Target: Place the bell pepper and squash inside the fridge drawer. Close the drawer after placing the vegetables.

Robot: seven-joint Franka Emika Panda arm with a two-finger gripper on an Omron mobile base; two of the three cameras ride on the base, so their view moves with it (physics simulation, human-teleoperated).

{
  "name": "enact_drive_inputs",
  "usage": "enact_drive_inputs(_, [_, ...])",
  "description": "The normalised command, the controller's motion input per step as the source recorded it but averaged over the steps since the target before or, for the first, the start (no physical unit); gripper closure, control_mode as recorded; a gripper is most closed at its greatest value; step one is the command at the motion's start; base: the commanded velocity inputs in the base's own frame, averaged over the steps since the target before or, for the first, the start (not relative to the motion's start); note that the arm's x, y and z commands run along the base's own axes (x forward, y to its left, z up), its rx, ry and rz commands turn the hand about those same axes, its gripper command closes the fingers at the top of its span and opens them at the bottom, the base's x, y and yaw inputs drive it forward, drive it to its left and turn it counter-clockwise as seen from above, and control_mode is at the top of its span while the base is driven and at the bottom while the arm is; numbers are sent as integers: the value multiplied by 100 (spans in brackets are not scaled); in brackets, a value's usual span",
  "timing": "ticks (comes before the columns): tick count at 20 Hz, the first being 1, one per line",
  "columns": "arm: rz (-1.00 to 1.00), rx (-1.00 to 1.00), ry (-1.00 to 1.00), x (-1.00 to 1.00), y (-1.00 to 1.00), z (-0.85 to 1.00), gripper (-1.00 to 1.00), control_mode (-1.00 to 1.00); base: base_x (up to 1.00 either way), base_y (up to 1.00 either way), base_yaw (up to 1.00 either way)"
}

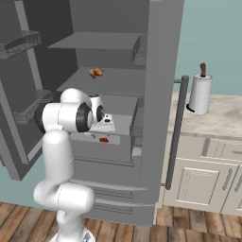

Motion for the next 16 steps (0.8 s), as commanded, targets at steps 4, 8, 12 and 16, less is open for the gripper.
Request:
enact_drive_inputs(4, [1,0,0,0,0,47,-100,-100,0,0,0])
enact_drive_inputs(8, [2,0,-8,3,7,69,-100,-100,0,0,0])
enact_drive_inputs(12, [0,0,-14,-1,14,82,-100,-100,0,0,0])
enact_drive_inputs(16, [0,0,-16,-63,12,72,-100,-100,0,0,0])
